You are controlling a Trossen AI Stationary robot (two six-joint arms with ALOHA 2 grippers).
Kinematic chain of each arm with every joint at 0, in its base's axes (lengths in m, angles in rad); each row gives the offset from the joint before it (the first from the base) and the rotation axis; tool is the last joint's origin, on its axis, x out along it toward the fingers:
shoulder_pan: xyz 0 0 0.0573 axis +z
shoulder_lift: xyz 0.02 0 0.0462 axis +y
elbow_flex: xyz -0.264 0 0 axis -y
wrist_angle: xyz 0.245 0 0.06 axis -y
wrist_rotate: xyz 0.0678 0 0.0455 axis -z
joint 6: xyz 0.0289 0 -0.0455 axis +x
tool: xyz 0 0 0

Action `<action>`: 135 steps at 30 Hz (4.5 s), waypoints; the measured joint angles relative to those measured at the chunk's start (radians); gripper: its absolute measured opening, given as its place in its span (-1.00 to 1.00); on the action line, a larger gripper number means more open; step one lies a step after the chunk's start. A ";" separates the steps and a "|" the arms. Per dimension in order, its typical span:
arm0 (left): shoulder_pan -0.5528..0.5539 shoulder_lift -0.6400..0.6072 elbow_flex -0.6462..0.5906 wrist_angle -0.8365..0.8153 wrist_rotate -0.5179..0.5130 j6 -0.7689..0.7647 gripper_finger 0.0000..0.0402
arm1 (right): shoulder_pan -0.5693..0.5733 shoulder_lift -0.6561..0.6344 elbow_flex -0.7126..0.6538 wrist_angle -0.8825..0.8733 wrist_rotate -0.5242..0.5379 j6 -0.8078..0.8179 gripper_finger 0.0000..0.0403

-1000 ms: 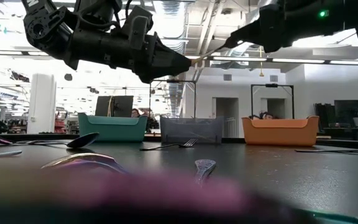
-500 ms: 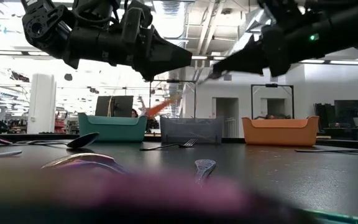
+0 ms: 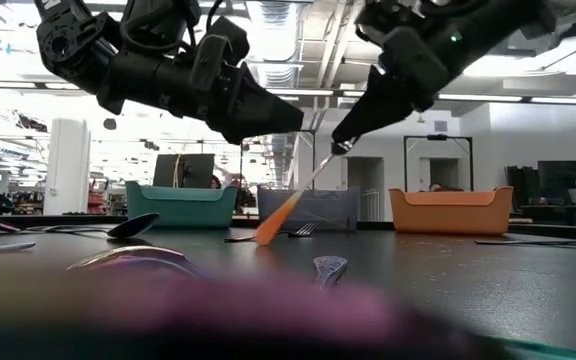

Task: Sort silverware by color (type)
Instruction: Put the orange fork into the black bin

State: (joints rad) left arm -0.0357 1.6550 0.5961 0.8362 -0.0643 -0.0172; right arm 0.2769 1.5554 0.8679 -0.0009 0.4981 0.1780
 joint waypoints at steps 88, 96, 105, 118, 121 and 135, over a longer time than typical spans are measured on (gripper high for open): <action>0.026 0.015 -0.096 0.642 -0.025 -0.129 -1.00 | 0.057 -0.021 0.025 0.235 0.211 0.071 -0.13; 0.013 0.015 -0.080 0.646 -0.026 -0.126 -1.00 | -0.057 0.151 0.025 0.525 -0.049 0.061 -0.13; 0.017 0.015 -0.079 0.538 -0.028 -0.118 -1.00 | -0.119 0.316 0.026 0.541 -0.155 0.337 -0.13; 0.046 0.016 -0.079 0.402 -0.029 -0.108 -1.00 | -0.124 0.528 0.175 0.534 -0.344 0.136 -0.13; 0.046 0.016 -0.079 0.385 -0.030 -0.108 -1.00 | -0.131 0.580 0.220 0.507 -0.343 0.104 -0.13; 0.046 0.016 -0.079 0.279 -0.159 -0.146 -1.00 | -0.142 0.586 0.299 0.282 -0.333 -0.044 -0.92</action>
State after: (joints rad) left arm 0.0101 1.6707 0.5175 1.1157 -0.2235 -0.1633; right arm 0.1349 2.1415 1.1671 0.2807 0.1648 0.1338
